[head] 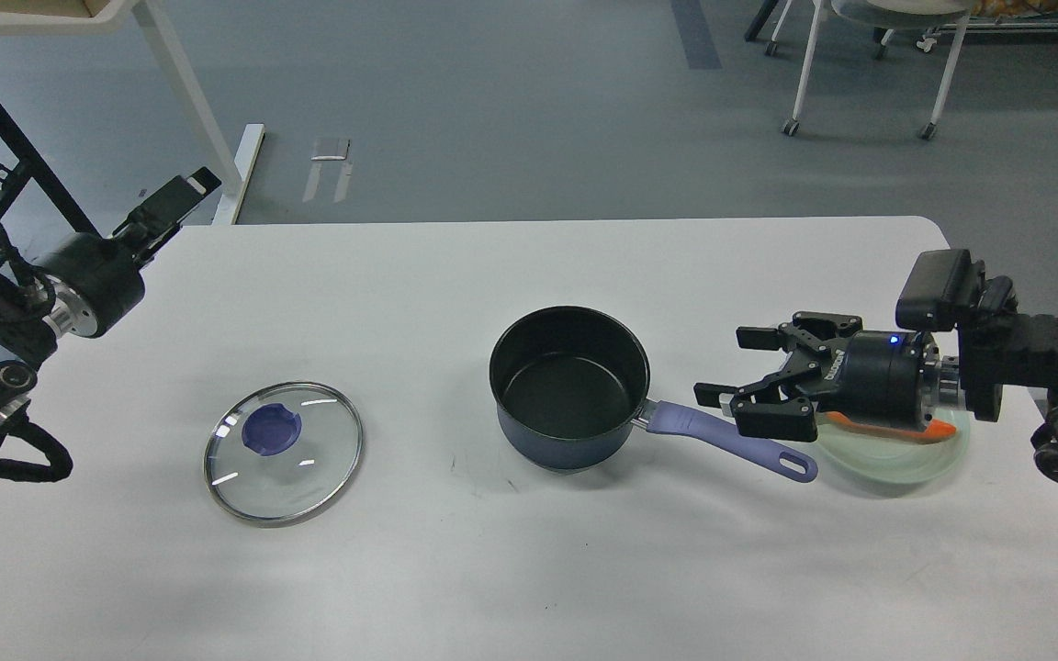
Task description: Open pot lid
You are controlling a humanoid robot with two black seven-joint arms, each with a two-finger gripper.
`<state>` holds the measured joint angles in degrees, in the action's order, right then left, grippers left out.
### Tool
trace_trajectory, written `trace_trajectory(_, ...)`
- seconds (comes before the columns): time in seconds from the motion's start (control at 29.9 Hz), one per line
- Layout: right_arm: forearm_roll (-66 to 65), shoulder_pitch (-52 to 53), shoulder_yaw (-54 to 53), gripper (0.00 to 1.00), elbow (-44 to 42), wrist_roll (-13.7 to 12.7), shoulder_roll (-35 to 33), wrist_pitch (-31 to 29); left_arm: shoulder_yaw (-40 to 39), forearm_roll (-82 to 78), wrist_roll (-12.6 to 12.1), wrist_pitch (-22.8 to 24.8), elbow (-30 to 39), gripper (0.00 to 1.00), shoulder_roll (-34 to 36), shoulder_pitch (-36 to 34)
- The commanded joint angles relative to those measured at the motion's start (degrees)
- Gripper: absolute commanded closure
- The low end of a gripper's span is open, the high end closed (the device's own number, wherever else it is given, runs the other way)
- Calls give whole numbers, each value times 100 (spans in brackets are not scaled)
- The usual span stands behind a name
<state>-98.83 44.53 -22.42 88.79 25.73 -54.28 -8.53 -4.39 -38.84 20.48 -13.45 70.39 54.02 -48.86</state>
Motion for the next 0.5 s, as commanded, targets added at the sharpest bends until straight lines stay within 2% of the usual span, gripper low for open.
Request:
trace_trajectory(0.0,1082,196,-95,1,-72,72,-135,0,-18,297,9,106,1,1,-5,-1)
trace_trajectory(0.2,3121,196,-692,1,-941,28,66,35,-395,1087,-9,97,-367,1,-268,8)
trace_trajectory(0.33,4230,249,-816,0,-1942,37,759,44,-677,1299,8,35,-956,1,-848,-1)
trace_trajectory(0.47,4986,214,-1219,0,-2646,55,1366,114,-861,1413,9,88,-1045,1,-1130,43)
